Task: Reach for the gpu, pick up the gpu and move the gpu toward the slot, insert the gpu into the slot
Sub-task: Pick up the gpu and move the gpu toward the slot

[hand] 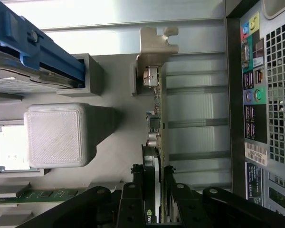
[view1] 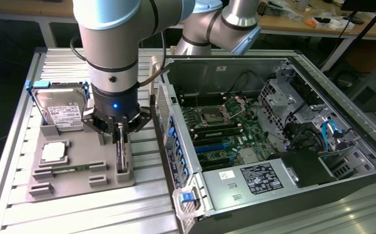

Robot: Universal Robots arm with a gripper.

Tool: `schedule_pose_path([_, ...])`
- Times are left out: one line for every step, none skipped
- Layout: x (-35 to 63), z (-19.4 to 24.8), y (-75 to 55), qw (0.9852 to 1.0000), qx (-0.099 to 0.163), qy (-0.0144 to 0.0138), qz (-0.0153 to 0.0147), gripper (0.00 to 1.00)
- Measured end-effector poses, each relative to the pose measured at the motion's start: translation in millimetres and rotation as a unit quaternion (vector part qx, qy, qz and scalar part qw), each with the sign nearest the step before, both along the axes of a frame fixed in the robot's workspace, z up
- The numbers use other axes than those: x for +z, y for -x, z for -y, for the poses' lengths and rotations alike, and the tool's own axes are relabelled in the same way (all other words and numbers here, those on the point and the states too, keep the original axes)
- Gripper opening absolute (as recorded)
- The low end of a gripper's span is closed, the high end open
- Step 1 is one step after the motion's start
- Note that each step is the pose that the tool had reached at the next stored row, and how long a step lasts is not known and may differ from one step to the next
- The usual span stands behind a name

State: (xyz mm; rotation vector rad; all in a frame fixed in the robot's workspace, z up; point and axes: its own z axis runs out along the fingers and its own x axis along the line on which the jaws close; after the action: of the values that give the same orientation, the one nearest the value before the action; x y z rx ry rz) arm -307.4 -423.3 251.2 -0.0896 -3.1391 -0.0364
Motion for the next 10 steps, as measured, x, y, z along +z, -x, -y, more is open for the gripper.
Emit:
schedule_pose_path([3.0,0.0,0.0,1.0,0.0,0.0,-0.0001,0.27])
schedule_pose_path([5.8,0.0,0.0,1.0,0.0,0.0,0.0,0.27])
schedule_pose_path([9.2,0.0,0.0,1.0,0.0,0.0,0.0,0.27])
schedule_pose_path([12.2,0.0,0.0,1.0,0.0,0.0,0.0,0.27])
schedule_pose_path([14.0,0.0,0.0,1.0,0.0,0.0,0.0,0.27])
schedule_pose_path([16.1,0.0,0.0,1.0,0.0,0.0,0.0,0.27])
schedule_pose_path([18.2,0.0,0.0,1.0,0.0,-0.0001,0.0001,0.27])
schedule_pose_path([20.0,0.0,0.0,1.0,0.0,0.0,0.0001,0.27])
schedule_pose_path([21.7,0.0,0.0,1.0,0.0,0.0,0.0,0.27])
schedule_pose_path([24.2,0.0,0.0,1.0,0.0,0.0,0.0,0.27])
